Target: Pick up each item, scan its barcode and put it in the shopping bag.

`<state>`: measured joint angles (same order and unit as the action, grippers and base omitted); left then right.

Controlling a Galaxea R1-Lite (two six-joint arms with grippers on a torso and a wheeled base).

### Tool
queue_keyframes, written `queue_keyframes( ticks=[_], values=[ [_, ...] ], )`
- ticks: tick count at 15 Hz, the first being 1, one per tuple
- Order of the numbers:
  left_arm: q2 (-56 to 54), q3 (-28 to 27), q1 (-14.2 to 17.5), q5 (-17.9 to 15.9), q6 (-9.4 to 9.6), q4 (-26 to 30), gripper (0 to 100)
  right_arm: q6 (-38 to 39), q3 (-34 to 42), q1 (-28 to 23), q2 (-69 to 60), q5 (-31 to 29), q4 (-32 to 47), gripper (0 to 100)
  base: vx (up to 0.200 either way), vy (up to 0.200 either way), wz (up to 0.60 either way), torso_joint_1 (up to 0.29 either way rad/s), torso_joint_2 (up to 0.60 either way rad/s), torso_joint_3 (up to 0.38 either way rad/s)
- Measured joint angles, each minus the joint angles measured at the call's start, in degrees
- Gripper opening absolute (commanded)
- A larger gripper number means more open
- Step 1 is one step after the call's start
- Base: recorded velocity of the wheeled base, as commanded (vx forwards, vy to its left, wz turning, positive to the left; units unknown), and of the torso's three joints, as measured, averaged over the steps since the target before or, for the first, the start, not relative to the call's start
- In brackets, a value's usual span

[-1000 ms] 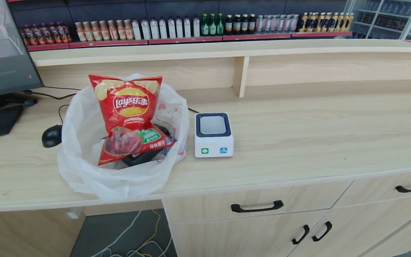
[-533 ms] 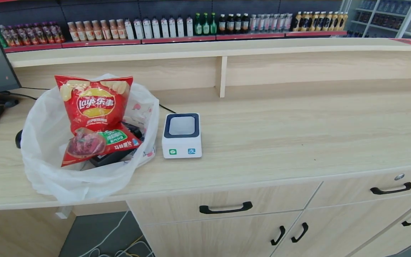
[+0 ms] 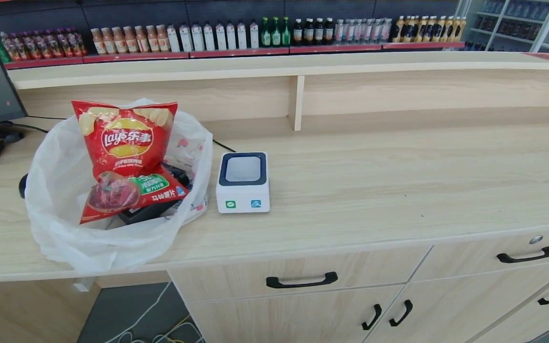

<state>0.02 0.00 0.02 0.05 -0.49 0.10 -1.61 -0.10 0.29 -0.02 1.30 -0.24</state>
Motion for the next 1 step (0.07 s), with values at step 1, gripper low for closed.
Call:
queue_keyframes(
  ticks=[1],
  values=[
    [0.0,0.0,0.0,0.0,0.0,0.0,100,-0.09,0.0,-0.07,0.0,0.02,0.0,100,0.0,0.0,0.0,0.0,0.0,0.0]
  ],
)
